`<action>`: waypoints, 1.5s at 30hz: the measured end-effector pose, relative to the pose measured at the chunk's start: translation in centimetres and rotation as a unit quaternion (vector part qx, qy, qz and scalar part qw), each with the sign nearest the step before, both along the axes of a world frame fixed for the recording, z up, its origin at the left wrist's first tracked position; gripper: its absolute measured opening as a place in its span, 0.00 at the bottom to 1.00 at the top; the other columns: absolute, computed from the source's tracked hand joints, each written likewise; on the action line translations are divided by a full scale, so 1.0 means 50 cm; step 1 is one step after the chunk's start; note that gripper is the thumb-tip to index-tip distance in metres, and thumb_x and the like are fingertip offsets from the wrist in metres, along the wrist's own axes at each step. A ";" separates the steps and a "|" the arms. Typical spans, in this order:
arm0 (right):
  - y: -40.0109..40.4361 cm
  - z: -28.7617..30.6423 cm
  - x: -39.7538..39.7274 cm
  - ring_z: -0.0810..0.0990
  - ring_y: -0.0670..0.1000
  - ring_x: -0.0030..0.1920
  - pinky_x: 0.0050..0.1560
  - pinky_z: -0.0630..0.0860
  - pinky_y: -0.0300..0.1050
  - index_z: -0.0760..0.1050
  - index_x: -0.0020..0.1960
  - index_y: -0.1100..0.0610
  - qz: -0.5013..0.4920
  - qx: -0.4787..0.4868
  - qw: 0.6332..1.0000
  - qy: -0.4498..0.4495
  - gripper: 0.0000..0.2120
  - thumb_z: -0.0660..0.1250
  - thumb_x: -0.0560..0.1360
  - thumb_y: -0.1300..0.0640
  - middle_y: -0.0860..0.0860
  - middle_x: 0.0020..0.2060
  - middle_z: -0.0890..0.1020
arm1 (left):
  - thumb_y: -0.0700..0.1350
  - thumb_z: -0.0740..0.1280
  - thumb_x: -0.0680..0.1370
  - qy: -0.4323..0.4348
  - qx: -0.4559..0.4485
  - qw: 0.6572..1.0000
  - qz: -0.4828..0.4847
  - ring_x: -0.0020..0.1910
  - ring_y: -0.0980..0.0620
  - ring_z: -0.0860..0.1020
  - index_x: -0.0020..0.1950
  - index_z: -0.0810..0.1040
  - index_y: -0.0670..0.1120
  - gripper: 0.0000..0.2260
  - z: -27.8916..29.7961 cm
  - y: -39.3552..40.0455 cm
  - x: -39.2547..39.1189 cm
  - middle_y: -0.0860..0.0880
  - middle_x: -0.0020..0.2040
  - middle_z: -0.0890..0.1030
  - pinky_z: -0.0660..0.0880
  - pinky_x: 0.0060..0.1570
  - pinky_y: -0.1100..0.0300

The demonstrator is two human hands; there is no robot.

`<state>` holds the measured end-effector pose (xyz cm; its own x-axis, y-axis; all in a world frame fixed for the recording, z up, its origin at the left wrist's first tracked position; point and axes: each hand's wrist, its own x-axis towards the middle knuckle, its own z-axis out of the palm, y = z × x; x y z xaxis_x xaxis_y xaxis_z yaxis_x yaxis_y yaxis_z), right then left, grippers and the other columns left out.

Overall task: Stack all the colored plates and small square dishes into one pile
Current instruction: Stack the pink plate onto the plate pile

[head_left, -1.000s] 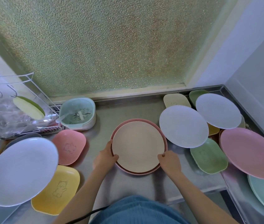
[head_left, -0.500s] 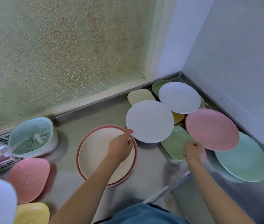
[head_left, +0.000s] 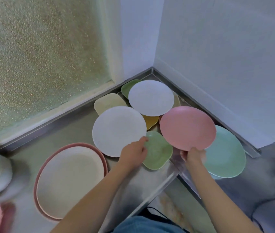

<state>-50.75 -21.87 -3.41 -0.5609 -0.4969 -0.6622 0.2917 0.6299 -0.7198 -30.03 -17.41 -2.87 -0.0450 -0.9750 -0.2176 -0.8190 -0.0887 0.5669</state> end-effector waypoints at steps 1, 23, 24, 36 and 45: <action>0.001 0.005 0.003 0.74 0.53 0.25 0.15 0.71 0.36 0.71 0.59 0.66 -0.014 -0.010 0.999 0.037 0.17 0.51 0.74 0.71 0.60 0.34 0.77 | 0.48 0.56 0.79 0.012 0.004 1.000 0.011 0.46 0.42 0.80 0.65 0.67 0.50 0.15 0.001 -0.003 0.000 0.44 0.46 0.82 0.73 0.45 0.53; 0.169 0.016 0.330 0.75 0.49 0.25 0.25 0.75 0.41 0.44 0.75 0.40 0.607 -0.212 0.760 0.090 0.28 0.54 0.82 0.54 0.56 0.38 0.80 | 0.40 0.53 0.80 0.086 -0.036 0.881 0.464 0.51 0.38 0.77 0.67 0.65 0.45 0.16 0.043 0.282 0.297 0.41 0.52 0.79 0.76 0.50 0.45; 0.182 0.016 0.352 0.78 0.49 0.31 0.31 0.78 0.42 0.45 0.76 0.43 0.624 -0.216 0.743 0.108 0.28 0.53 0.82 0.55 0.56 0.47 0.80 | 0.39 0.54 0.79 0.068 -0.041 0.874 0.479 0.55 0.38 0.76 0.69 0.64 0.45 0.18 0.038 0.312 0.306 0.41 0.57 0.78 0.74 0.53 0.47; 0.243 -0.017 0.473 0.78 0.62 0.53 0.50 0.73 0.51 0.57 0.74 0.51 0.723 -0.162 0.588 0.325 0.21 0.52 0.81 0.54 0.59 0.57 0.79 | 0.41 0.57 0.78 0.044 0.078 0.866 0.493 0.53 0.35 0.78 0.69 0.58 0.44 0.20 -0.046 0.471 0.371 0.36 0.56 0.79 0.70 0.46 0.50; 0.243 -0.034 0.474 0.76 0.58 0.55 0.58 0.69 0.49 0.72 0.66 0.52 0.644 -0.062 0.698 0.308 0.31 0.42 0.78 0.36 0.56 0.55 0.80 | 0.48 0.57 0.80 -0.061 0.189 0.908 0.369 0.60 0.39 0.77 0.77 0.41 0.44 0.32 -0.055 0.451 0.399 0.38 0.62 0.77 0.72 0.56 0.50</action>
<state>-27.03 -9.70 -5.10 0.2443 -0.8835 -0.3997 -0.8469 0.0063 -0.5316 -10.06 5.13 -5.62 0.6379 -0.5837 -0.5024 -0.5116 -0.8088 0.2900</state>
